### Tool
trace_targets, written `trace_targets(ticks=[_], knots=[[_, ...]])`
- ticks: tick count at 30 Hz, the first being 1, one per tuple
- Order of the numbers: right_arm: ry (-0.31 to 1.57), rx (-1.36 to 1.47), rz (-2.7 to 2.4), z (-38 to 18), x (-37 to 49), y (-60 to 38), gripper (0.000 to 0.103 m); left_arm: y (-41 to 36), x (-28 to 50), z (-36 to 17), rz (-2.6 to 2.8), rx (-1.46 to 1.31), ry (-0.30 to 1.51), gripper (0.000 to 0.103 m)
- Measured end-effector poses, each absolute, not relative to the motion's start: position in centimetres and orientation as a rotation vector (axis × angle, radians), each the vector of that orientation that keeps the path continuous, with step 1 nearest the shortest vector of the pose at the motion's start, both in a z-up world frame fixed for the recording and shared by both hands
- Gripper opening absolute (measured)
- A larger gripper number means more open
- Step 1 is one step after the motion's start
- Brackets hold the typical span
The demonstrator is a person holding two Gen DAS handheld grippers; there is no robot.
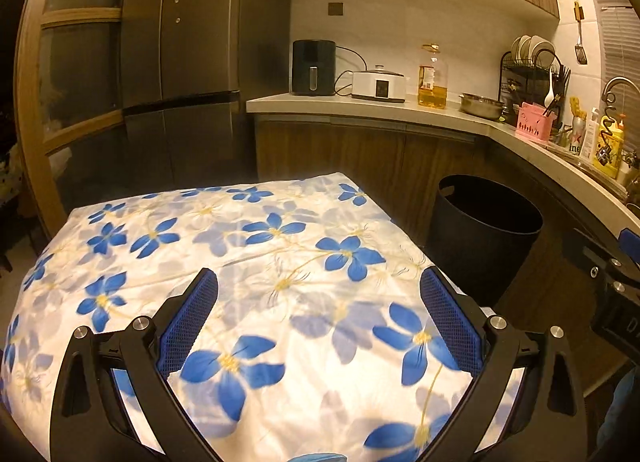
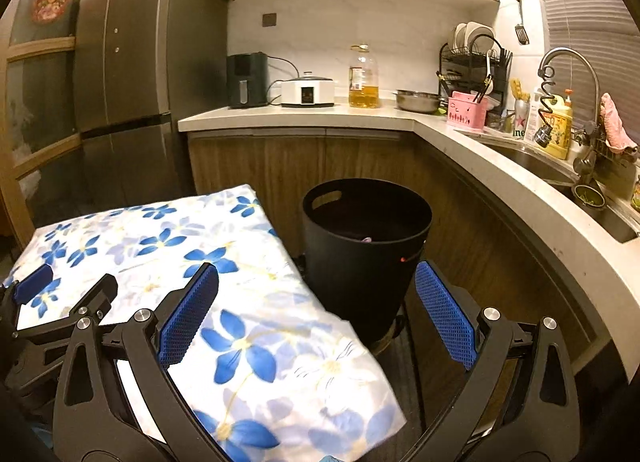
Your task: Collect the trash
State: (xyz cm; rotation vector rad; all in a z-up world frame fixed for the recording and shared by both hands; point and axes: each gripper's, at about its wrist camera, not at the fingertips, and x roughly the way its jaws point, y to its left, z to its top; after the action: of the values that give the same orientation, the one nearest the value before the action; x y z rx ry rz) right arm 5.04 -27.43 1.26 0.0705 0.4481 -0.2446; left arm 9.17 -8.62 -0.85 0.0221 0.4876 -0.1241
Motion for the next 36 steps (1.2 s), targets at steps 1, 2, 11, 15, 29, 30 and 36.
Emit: trace_targets(ticks=[1,2,11,15,29,30,36], knots=[[0.448,0.071,-0.243,1.3,4.6,-27.1,0.097,-8.3,8.8,-0.8,-0.125,0.022,0.485,0.097],[0.447,0.073,-0.241,1.3,4.1,-26.8,0.097,-8.0,8.3,-0.8,-0.126,0.022,0.48,0.097],[0.423,0.071,-0.226,2.0,1.4,-24.7,0.097,-6.7,5.5,-0.4,-0.122,0.024,0.462,0.097],[0.408,0.064,-0.216,2.5,0.8,-24.1,0.097,-6.3,4.9,-0.2,-0.12,0.018,0.453,0.097],[0.395,0.059,-0.215,2.8,0.2,-23.6,0.097,-5.7,4.5,0.3,-0.119,-0.009,0.446,0.097],[0.394,0.06,-0.216,2.9,0.2,-23.5,0.097,-5.6,4.5,0.2,-0.119,-0.008,0.446,0.097],[0.393,0.061,-0.215,3.0,0.2,-23.6,0.097,-5.7,4.4,0.3,-0.117,-0.007,0.443,0.097]])
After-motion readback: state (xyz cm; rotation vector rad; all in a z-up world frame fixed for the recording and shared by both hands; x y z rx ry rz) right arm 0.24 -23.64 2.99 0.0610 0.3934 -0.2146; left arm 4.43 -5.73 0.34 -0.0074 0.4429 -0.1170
